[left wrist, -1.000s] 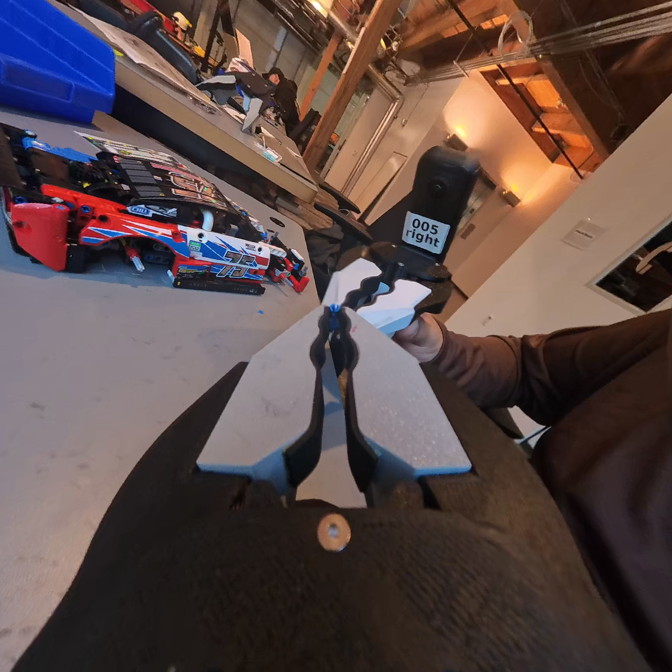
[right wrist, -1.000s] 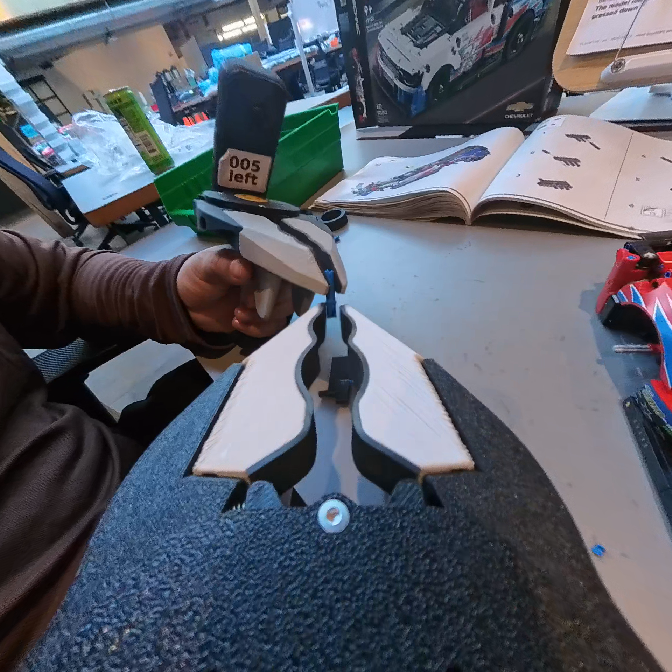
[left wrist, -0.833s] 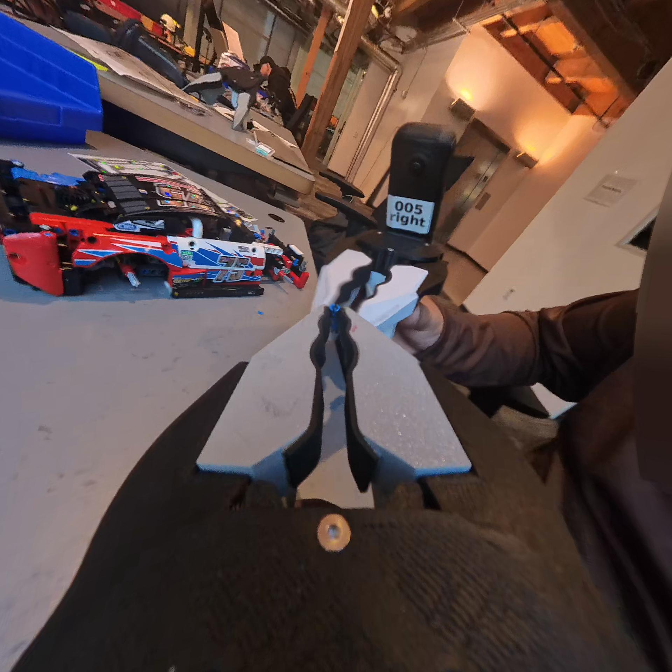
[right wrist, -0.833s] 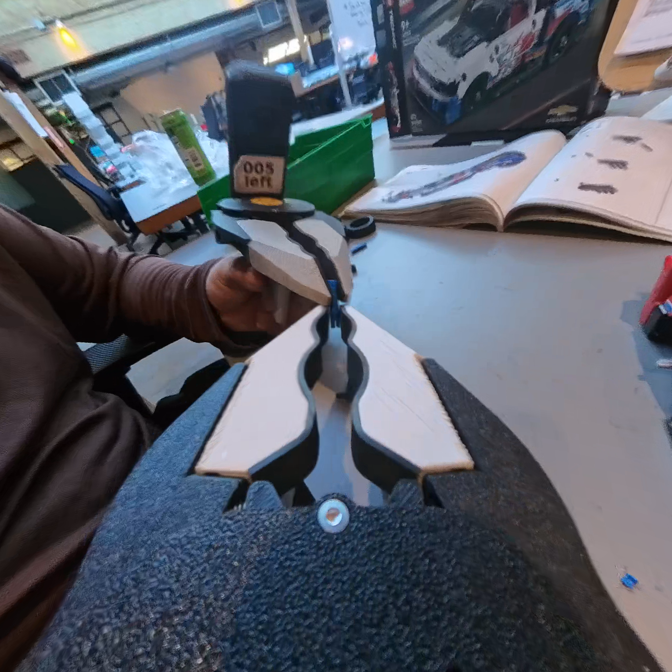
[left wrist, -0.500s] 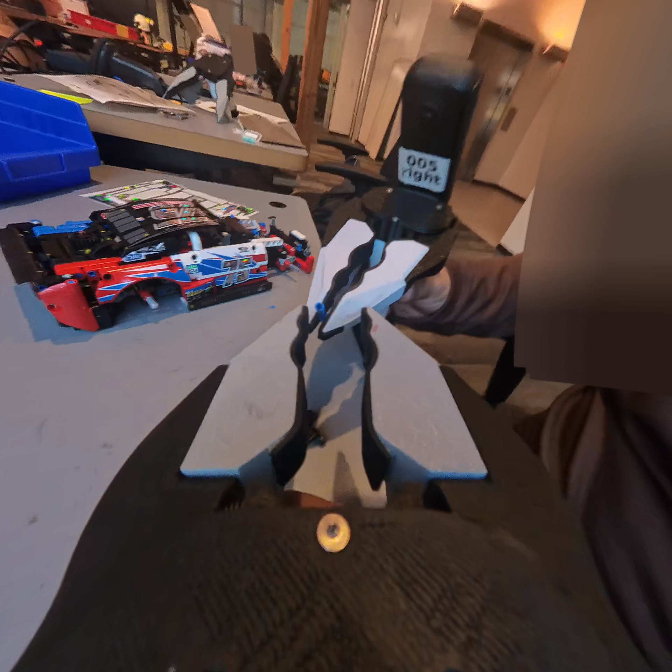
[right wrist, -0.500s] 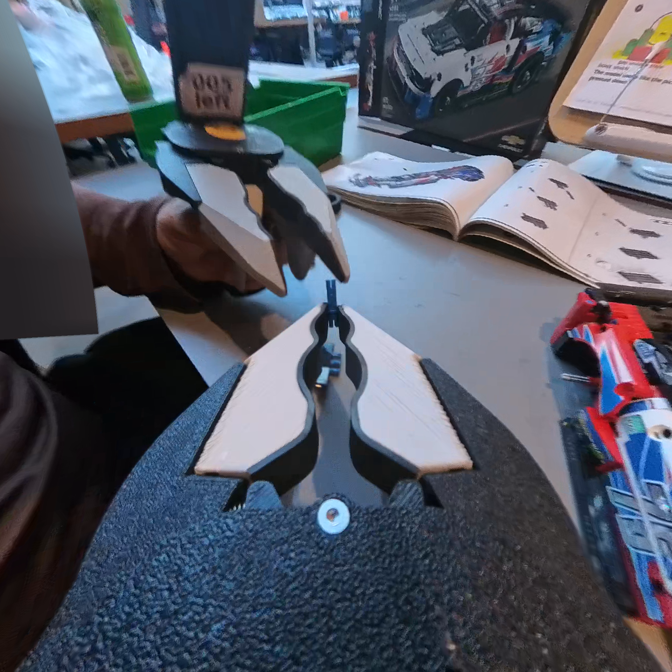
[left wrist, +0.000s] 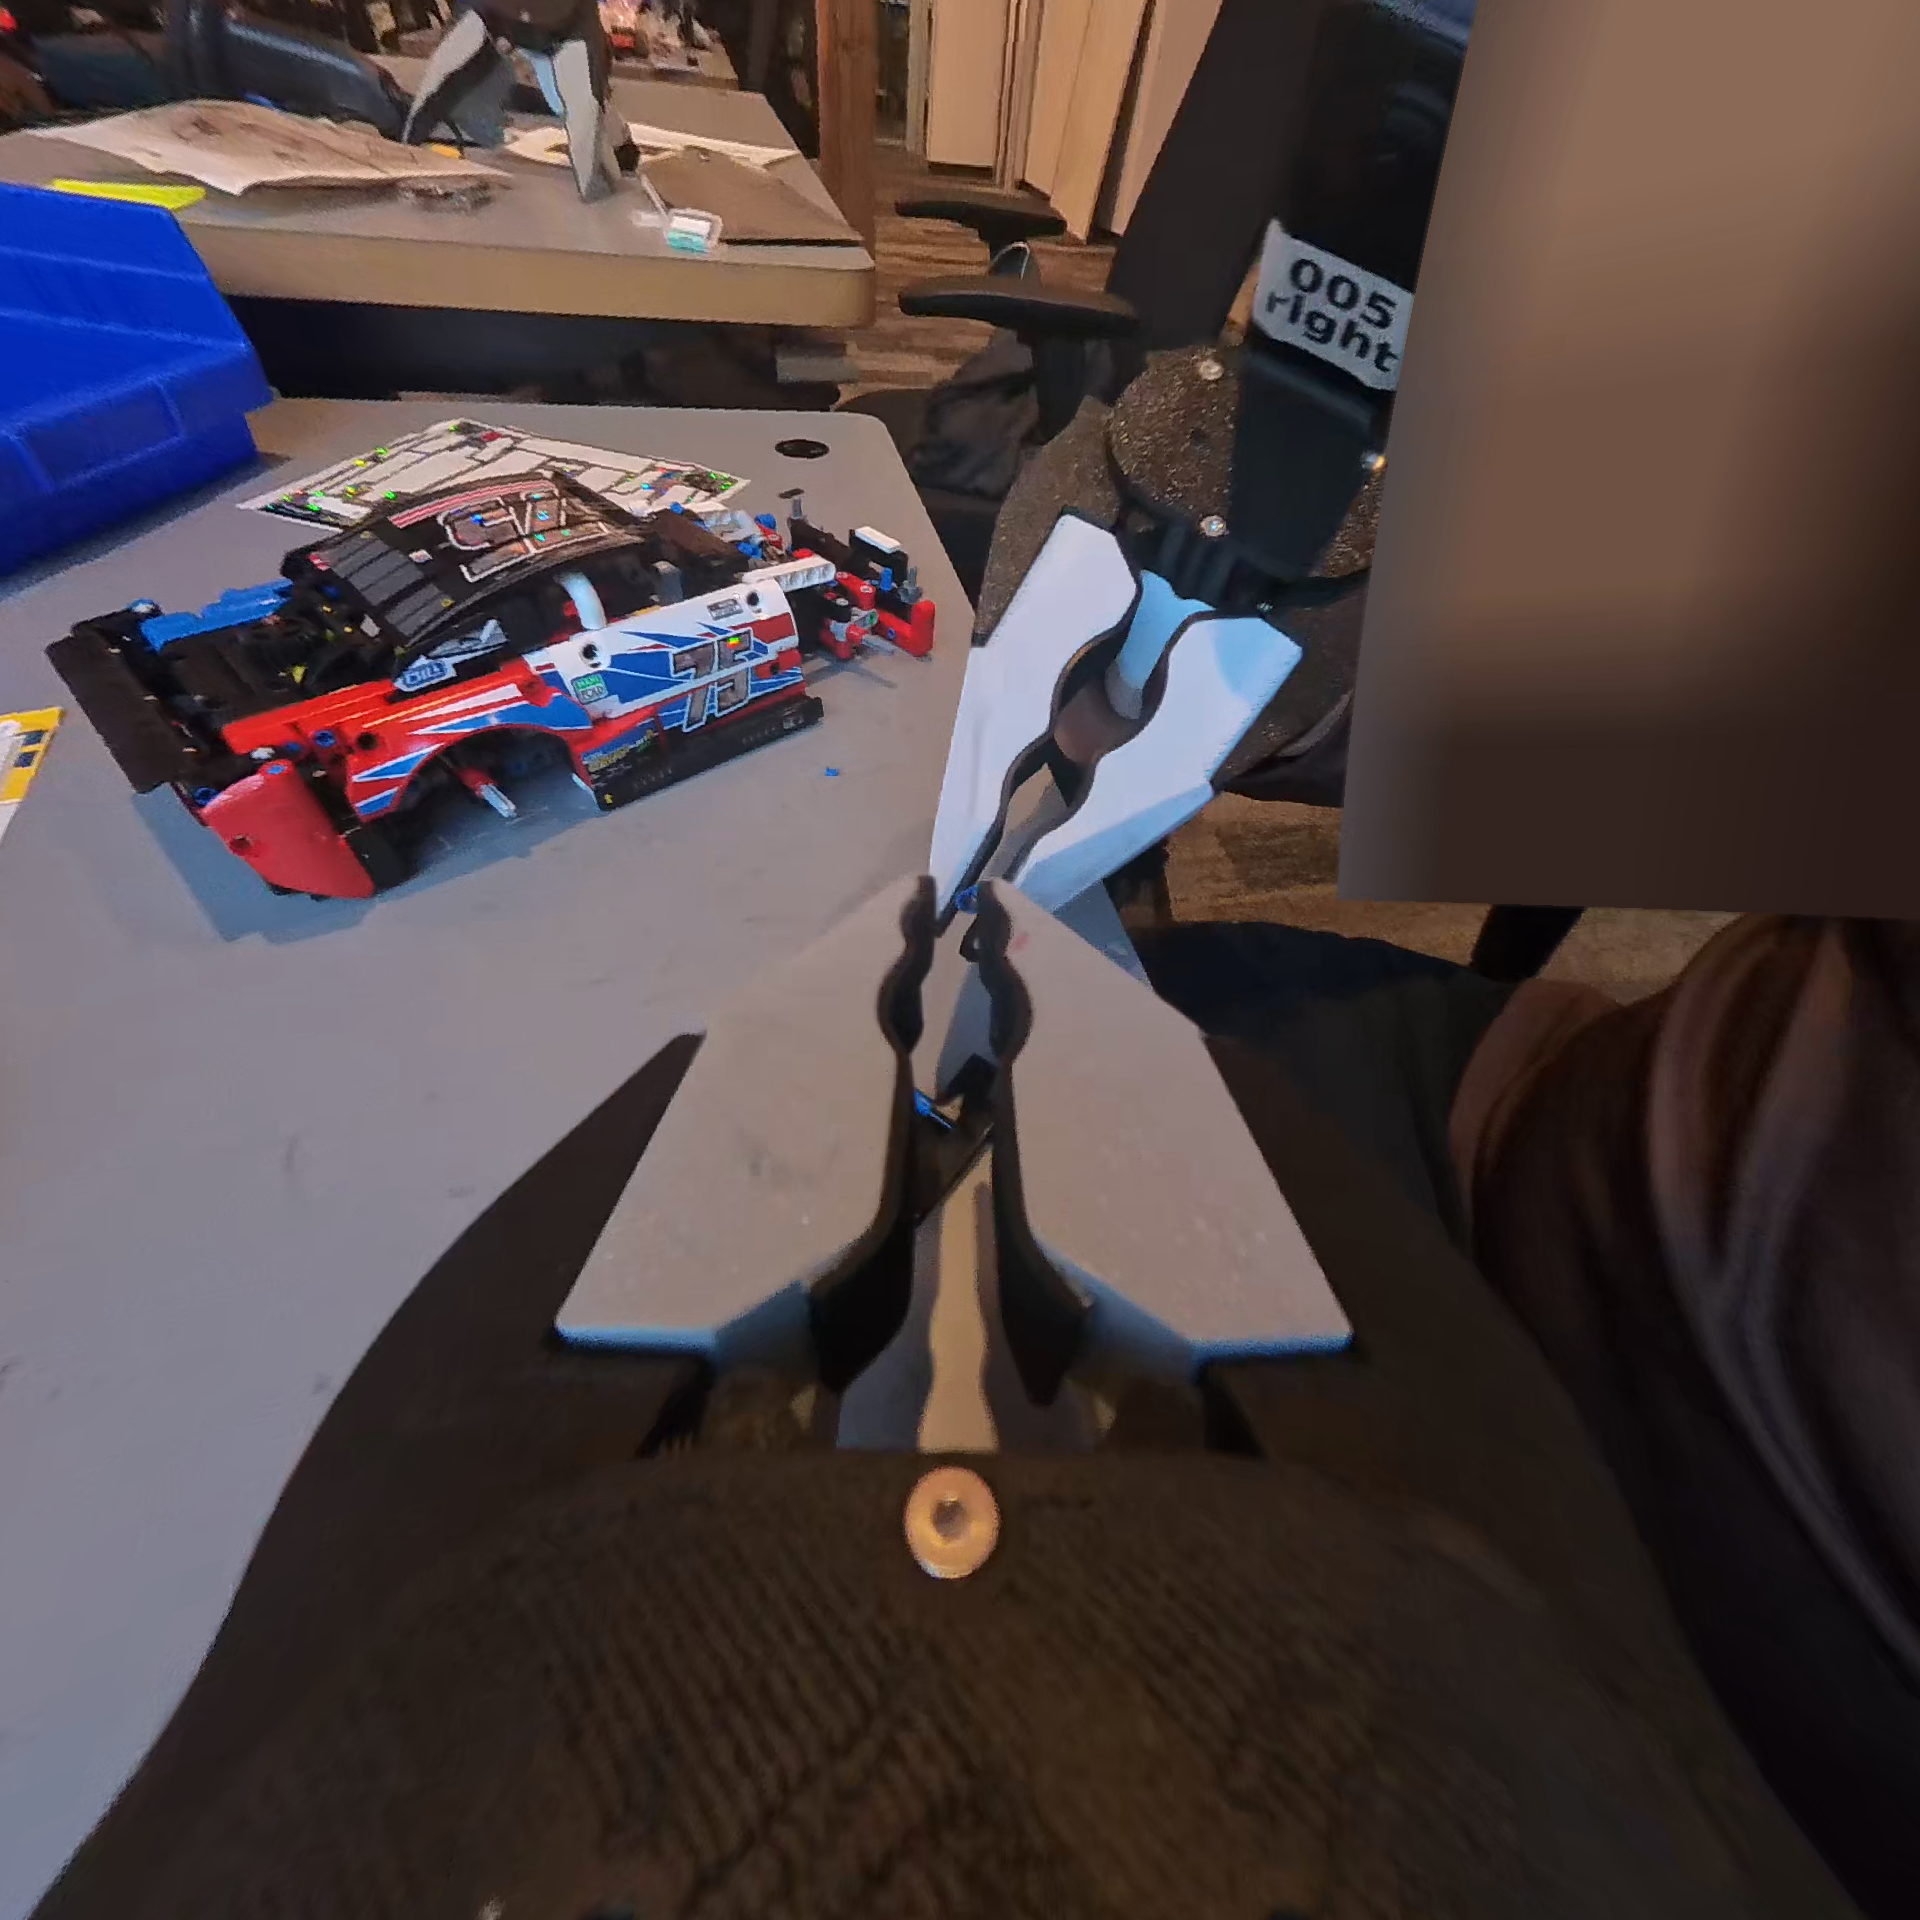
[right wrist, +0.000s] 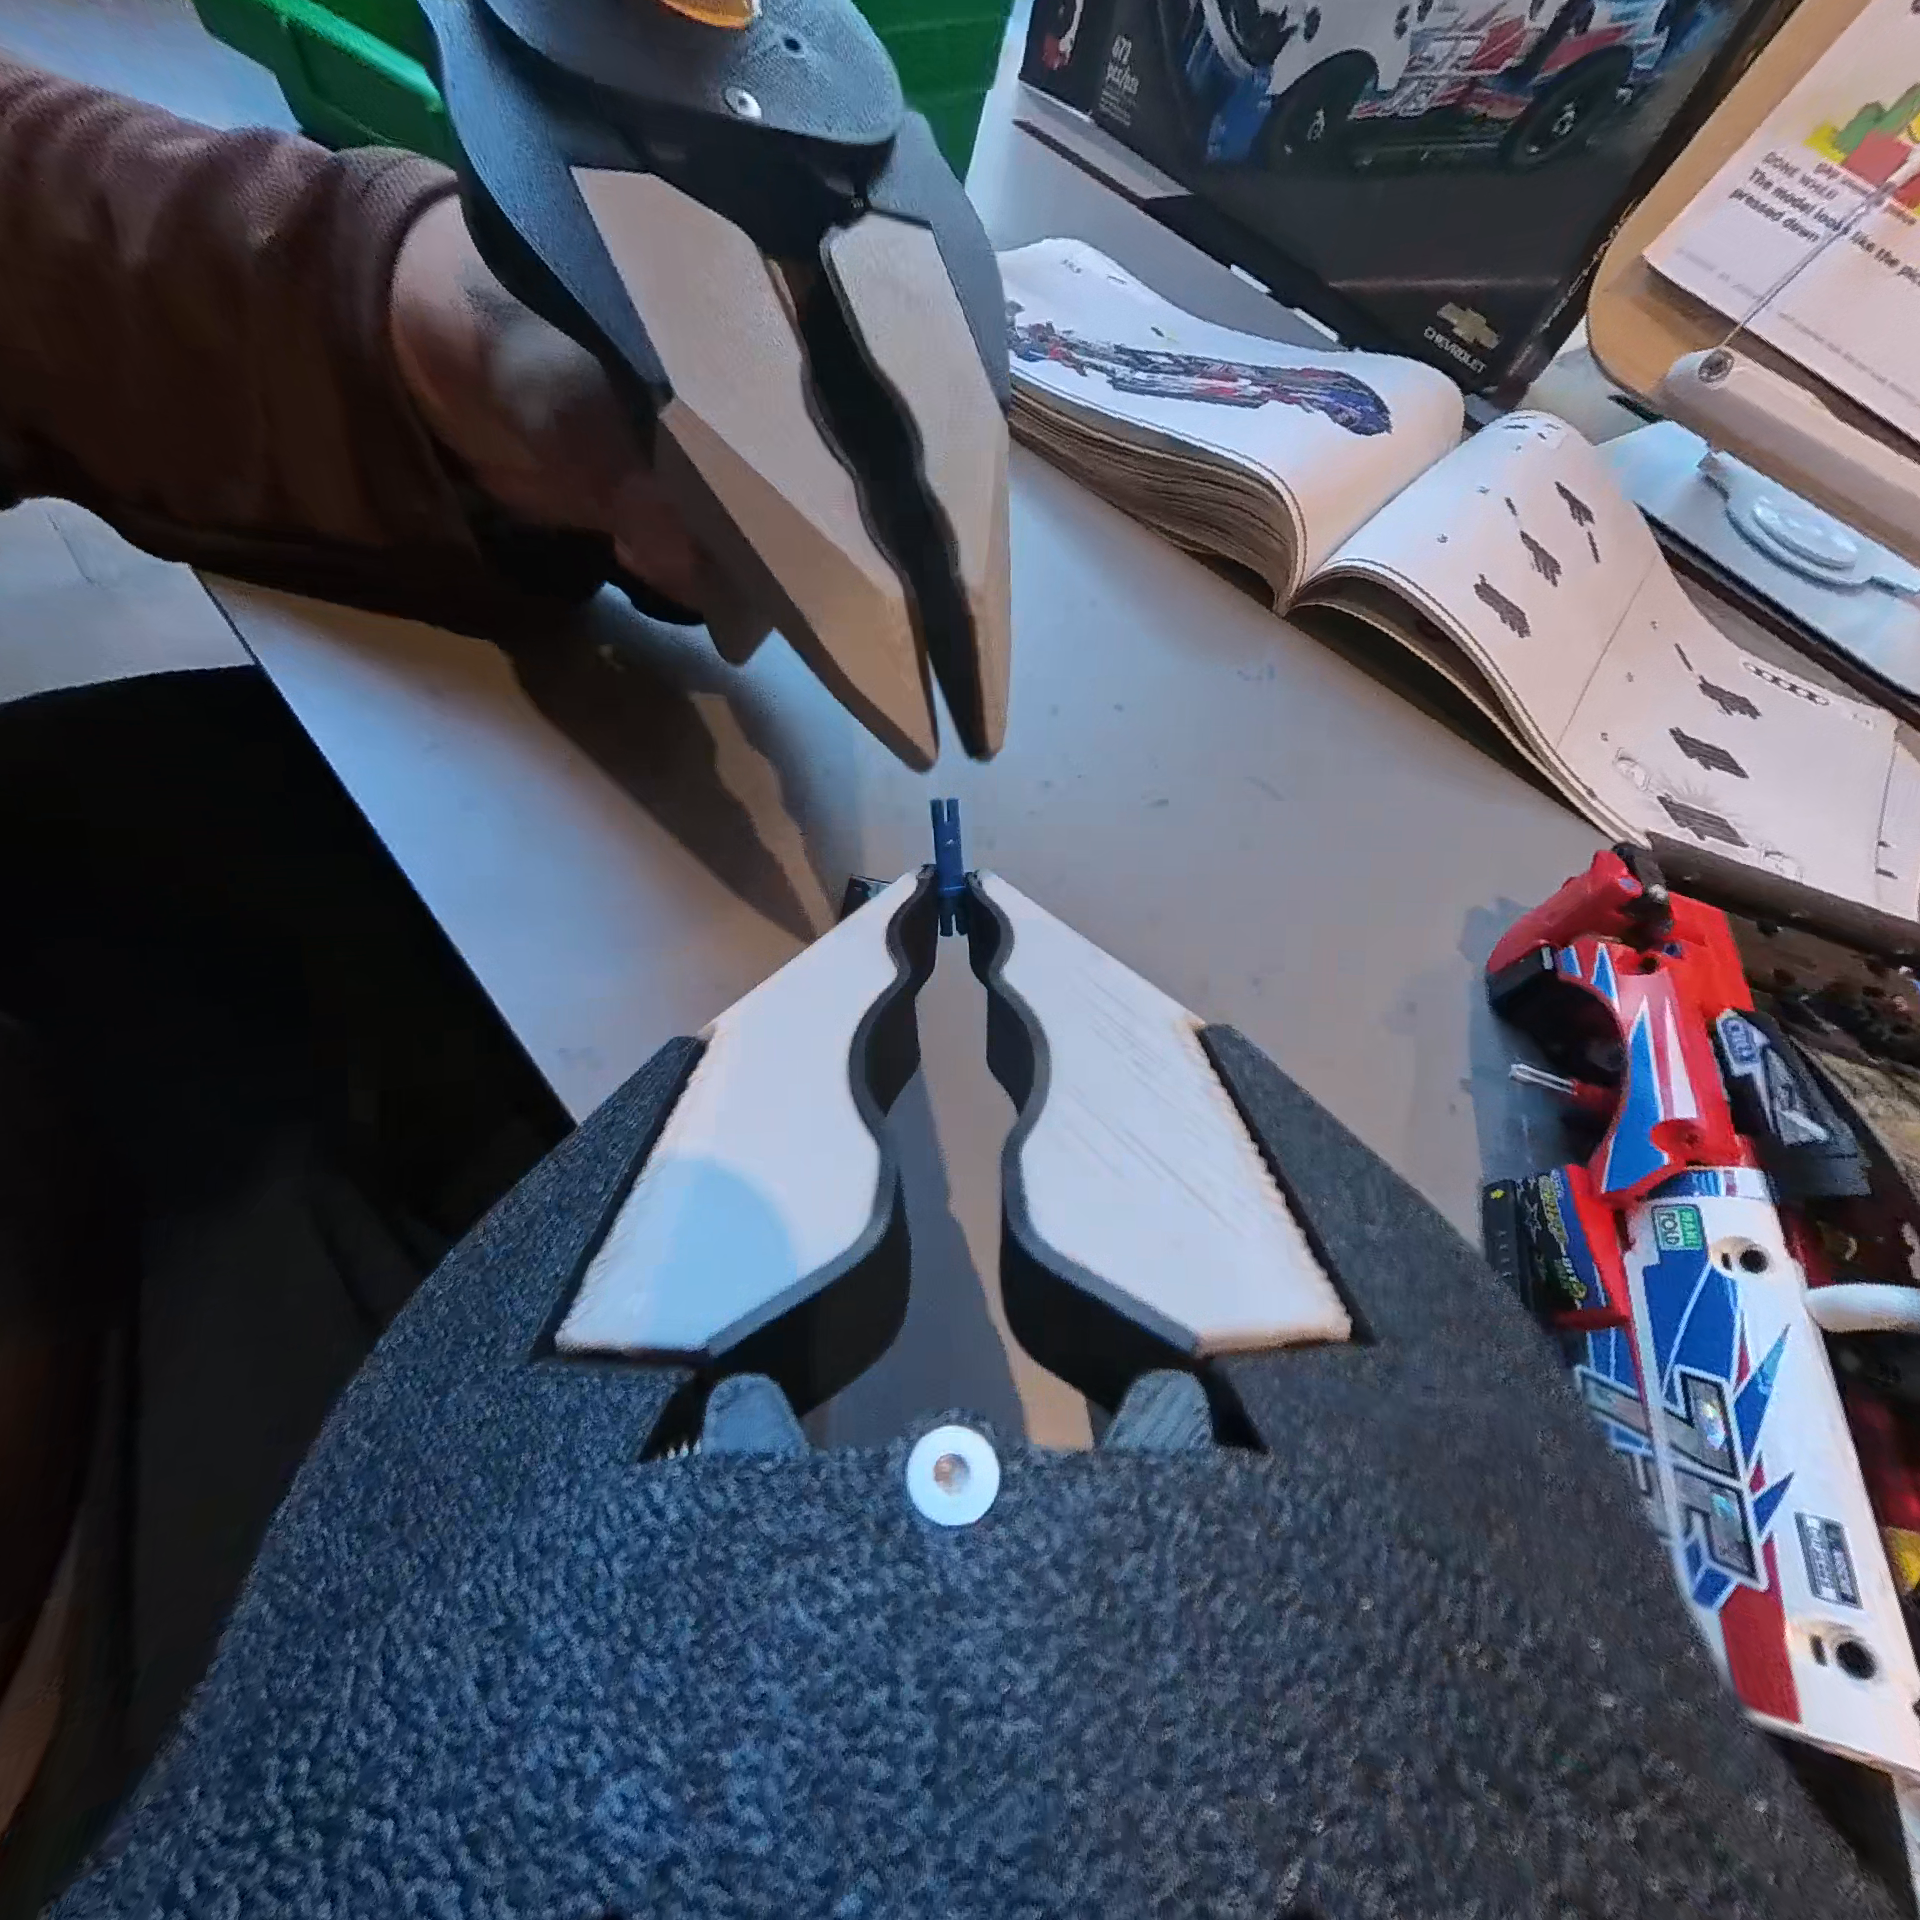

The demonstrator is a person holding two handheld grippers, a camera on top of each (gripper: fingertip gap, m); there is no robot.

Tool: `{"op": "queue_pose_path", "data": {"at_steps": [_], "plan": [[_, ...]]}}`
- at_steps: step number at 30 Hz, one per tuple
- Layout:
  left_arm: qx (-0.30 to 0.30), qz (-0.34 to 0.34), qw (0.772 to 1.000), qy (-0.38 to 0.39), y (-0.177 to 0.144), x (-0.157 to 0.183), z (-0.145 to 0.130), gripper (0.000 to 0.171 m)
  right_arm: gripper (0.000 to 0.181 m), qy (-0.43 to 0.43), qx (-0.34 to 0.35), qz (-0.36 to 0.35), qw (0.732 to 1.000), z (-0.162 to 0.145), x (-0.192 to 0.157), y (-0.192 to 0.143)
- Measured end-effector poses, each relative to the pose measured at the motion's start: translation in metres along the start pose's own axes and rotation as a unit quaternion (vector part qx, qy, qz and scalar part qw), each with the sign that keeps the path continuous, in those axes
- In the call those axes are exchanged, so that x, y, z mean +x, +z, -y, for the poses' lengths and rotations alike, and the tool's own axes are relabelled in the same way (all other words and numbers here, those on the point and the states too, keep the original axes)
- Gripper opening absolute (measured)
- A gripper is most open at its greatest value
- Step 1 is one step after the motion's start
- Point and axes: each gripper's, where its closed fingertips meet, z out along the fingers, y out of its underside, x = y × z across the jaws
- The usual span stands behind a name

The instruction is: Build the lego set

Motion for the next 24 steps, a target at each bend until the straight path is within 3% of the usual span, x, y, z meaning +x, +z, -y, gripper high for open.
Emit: {"op": "queue_pose_path", "data": {"at_steps": [24], "plan": [[-0.057, 0.007, 0.993, 0.101, 0.006, 0.009, -0.019, 0.002, 0.004, -0.022, -0.022, 0.018, 0.999, -0.006, -0.011, 0.003]]}}
